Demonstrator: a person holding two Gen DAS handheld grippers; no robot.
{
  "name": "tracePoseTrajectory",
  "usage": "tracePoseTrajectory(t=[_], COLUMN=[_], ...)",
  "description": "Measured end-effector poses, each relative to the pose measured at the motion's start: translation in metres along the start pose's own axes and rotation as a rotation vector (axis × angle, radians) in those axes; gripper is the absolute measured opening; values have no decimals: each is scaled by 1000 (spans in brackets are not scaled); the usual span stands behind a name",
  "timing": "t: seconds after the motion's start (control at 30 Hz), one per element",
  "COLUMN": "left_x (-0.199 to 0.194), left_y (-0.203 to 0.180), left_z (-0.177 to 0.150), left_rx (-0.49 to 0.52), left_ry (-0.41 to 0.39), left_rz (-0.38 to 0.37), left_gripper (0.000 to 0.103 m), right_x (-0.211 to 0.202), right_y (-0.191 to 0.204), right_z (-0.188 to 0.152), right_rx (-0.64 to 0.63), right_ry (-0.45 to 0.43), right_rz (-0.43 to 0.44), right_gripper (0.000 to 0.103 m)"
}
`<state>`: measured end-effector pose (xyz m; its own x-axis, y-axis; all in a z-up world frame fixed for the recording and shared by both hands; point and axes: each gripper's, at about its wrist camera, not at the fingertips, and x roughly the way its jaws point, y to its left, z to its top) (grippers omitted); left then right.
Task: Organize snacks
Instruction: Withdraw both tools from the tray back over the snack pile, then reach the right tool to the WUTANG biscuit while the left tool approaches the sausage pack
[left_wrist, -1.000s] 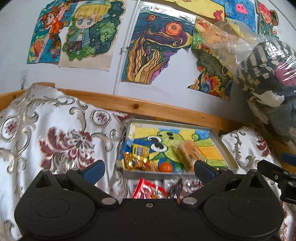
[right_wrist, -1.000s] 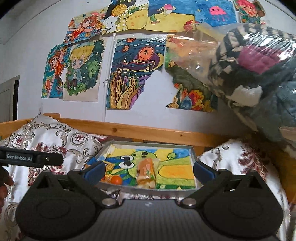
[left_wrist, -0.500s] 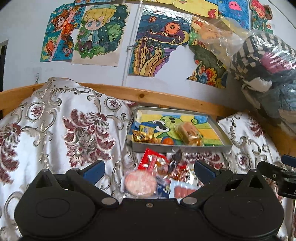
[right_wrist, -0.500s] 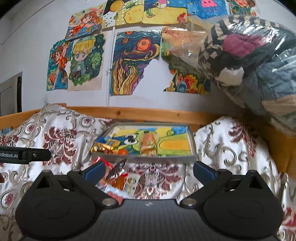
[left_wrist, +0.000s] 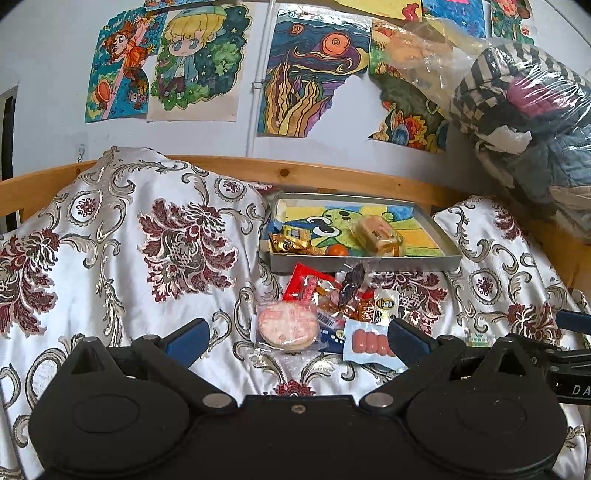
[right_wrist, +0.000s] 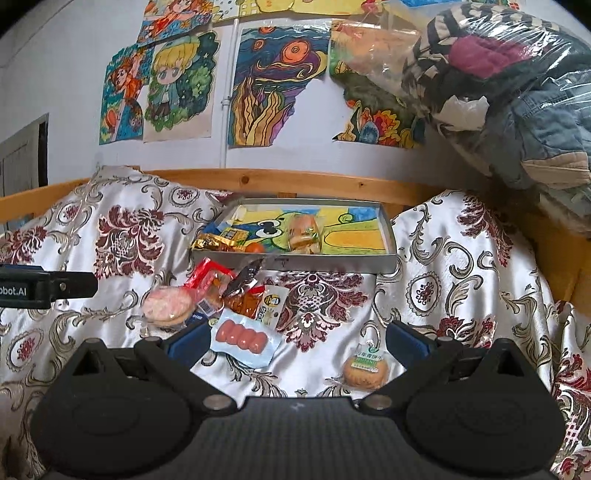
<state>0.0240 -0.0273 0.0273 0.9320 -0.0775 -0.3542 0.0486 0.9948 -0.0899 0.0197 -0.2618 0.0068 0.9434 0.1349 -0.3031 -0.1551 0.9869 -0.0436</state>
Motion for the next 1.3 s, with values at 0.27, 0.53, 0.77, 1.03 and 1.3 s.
tracePoseTrajectory(t=[0.27, 0.53, 0.77, 1.03, 1.3], left_x=[9, 25, 46, 83, 131], left_y=[9, 14, 12, -12, -23], left_z=[-12, -21, -21, -19, -22], left_rx=[-15, -27, -47, -23, -45], left_ry=[23, 69, 134, 180, 261], left_rz=[8, 16, 0, -102, -179], left_gripper=[102, 102, 102, 102, 102], right_x=[8, 17, 30, 49, 79], right_y=[2, 3, -2, -20, -32], right_z=[-8, -20, -26, -30, -34], right_rx=[-1, -20, -15, 19, -76], right_ry=[31, 58, 90, 140, 172], right_rz=[-12, -16, -22, -74, -120], right_gripper=[103, 103, 103, 103, 103])
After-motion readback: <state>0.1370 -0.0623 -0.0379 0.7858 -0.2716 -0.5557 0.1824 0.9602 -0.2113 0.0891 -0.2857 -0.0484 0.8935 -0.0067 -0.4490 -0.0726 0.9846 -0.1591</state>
